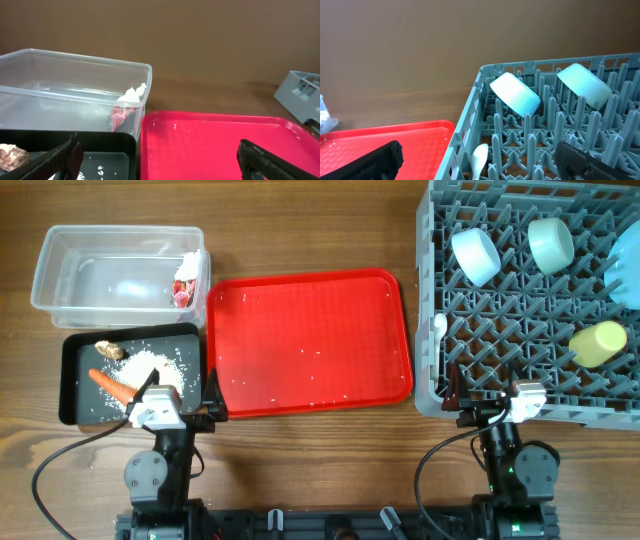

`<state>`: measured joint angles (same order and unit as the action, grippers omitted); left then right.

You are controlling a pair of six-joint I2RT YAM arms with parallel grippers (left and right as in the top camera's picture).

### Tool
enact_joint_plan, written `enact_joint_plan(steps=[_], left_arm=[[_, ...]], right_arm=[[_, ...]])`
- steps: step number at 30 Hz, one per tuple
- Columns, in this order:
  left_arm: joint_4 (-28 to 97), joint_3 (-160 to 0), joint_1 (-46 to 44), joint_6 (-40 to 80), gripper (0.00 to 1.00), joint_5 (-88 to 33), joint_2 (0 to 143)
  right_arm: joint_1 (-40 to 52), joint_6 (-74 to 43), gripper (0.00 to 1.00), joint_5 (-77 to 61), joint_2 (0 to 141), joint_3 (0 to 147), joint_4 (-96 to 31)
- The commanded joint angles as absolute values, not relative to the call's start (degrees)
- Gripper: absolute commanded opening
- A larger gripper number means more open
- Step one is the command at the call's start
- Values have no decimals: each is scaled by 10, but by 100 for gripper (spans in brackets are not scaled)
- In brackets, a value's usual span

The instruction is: Sort waste into correct bins and load items into the dishwasher rack

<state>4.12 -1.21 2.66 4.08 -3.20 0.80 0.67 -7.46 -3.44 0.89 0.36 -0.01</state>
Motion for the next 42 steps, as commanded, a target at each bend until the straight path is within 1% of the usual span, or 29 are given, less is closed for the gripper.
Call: enact_joint_plan(steps=[1, 3, 5, 42], left_arm=[[19, -3, 23, 32, 100, -18, 2], [8, -3, 23, 32, 100, -33, 2], [42, -3, 23, 32, 100, -47, 2], [41, -3, 16, 36, 100, -46, 2]], right_arm=[[9, -80, 99, -43, 2, 3, 2], [9, -81, 100, -43, 2, 3, 2], [9, -81, 100, -43, 2, 3, 2], [9, -81, 100, -43, 2, 3, 2]])
